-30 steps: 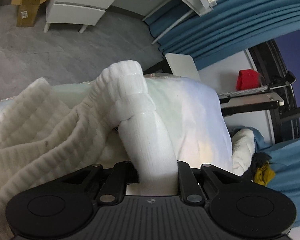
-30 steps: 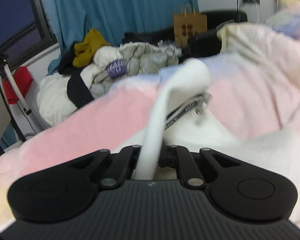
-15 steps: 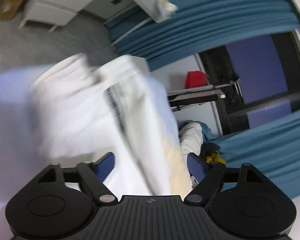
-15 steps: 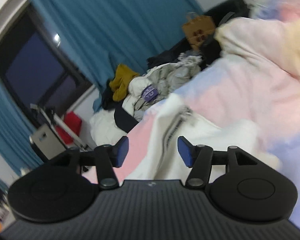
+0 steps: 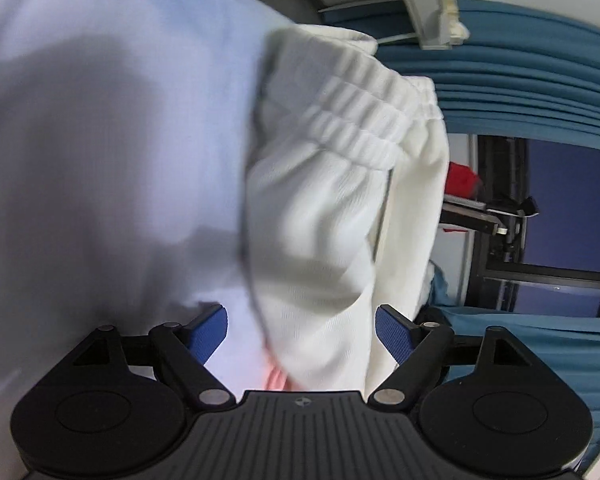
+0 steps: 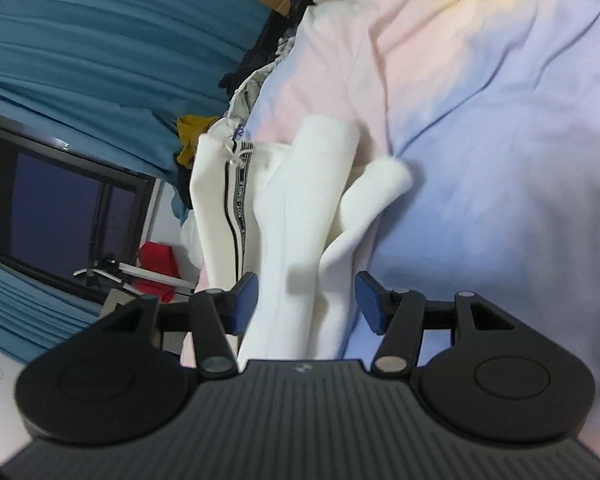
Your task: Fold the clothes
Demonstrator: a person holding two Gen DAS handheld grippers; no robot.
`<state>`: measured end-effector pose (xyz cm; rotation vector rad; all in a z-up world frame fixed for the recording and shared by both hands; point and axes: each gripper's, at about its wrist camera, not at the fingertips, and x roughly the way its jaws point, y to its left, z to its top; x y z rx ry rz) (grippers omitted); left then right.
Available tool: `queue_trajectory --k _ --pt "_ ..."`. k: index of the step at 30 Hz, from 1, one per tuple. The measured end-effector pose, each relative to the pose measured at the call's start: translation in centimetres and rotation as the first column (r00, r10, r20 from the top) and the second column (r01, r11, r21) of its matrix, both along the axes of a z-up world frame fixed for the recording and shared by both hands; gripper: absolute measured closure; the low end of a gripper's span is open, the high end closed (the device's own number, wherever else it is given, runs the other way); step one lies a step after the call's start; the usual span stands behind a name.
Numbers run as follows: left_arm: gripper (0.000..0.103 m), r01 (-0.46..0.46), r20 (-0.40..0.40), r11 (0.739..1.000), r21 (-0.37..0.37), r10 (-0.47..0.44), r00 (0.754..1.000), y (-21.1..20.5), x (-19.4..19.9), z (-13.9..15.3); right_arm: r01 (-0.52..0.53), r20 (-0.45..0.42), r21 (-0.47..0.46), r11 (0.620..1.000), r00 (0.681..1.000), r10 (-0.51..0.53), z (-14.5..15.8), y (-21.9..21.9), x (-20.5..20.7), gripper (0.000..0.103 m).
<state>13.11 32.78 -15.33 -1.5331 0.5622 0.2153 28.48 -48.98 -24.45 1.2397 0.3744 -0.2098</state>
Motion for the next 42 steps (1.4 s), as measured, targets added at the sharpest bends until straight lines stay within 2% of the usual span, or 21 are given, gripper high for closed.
queue_trajectory --k 2,5,7,9,10,11,14,16,19,24,27,30,33,37,42 --pt "0.022 0.012 0.04 0.999 0.051 -0.014 0.999 0.0 1.7 -0.1 -0.003 0.002 -0.013 1.0 1.0 0.003 -0.5 0.2 1.4 0.046" --pt "0.031 0.024 0.029 0.989 0.146 -0.029 0.999 0.2 4.1 -0.7 -0.002 0.004 -0.105 0.994 1.0 0.002 -0.2 0.4 3.3 0.046" --pt "0.036 0.017 0.031 0.986 0.165 -0.023 0.999 0.2 5.0 -1.2 -0.008 -0.004 -0.172 0.985 1.0 0.008 0.0 0.6 4.7 0.046" --pt "0.039 0.013 0.069 0.983 0.182 -0.026 0.997 0.1 5.7 -1.4 -0.035 -0.053 -0.253 0.967 0.998 0.022 0.1 0.7 5.9 0.052" --pt "0.049 0.014 0.094 0.981 0.192 -0.033 0.995 0.1 6.0 -1.5 -0.04 -0.066 -0.285 0.958 0.998 0.022 0.1 0.9 6.2 0.063" --pt "0.066 0.014 0.114 0.979 0.201 -0.038 0.993 0.0 6.3 -1.5 -0.033 -0.061 -0.309 0.95 0.998 0.015 0.1 0.9 6.0 0.074" --pt "0.085 0.004 0.123 0.973 0.232 -0.033 0.992 0.0 6.7 -1.5 -0.004 -0.029 -0.355 0.935 1.0 -0.007 0.6 1.4 5.4 0.085" --pt "0.088 0.007 0.14 0.968 0.251 -0.043 0.989 0.2 6.3 -0.5 0.02 -0.001 -0.358 0.934 1.0 -0.022 1.5 1.6 4.7 0.087" --pt "0.09 0.012 0.174 0.965 0.264 -0.06 0.983 0.6 5.5 1.4 0.043 0.058 -0.354 0.934 0.998 -0.024 3.4 1.8 3.4 0.088" --pt "0.09 0.017 0.177 0.963 0.27 -0.067 0.982 1.6 3.8 3.9 0.071 0.1 -0.261 0.963 0.994 -0.047 5.9 1.1 -0.6 0.089" --pt "0.09 0.043 0.143 0.957 0.285 -0.087 0.986 2.8 2.4 5.6 0.057 0.047 -0.234 0.971 0.998 -0.047 5.8 1.2 -3.0 0.089" --pt "0.09 0.102 0.083 0.936 0.337 -0.138 0.987 4.0 1.5 7.1 0.044 -0.006 -0.206 0.978 0.999 -0.046 5.8 1.4 -5.4 0.089" --pt "0.09 0.12 0.066 0.925 0.359 -0.154 0.986 4.6 -0.8 8.5 0.043 -0.04 -0.142 0.989 0.998 -0.049 5.5 1.6 -7.5 0.089" --pt "0.089 0.158 0.044 0.918 0.363 -0.187 0.981 5.2 -2.2 7.4 0.062 -0.057 -0.088 0.994 0.996 -0.067 5.4 1.9 -10.1 0.089" --pt "0.086 0.222 -0.035 0.872 0.437 -0.23 0.973 5.2 -4.6 5.0 0.085 -0.107 -0.077 0.993 0.99 -0.093 3.5 1.9 -11.8 0.089"
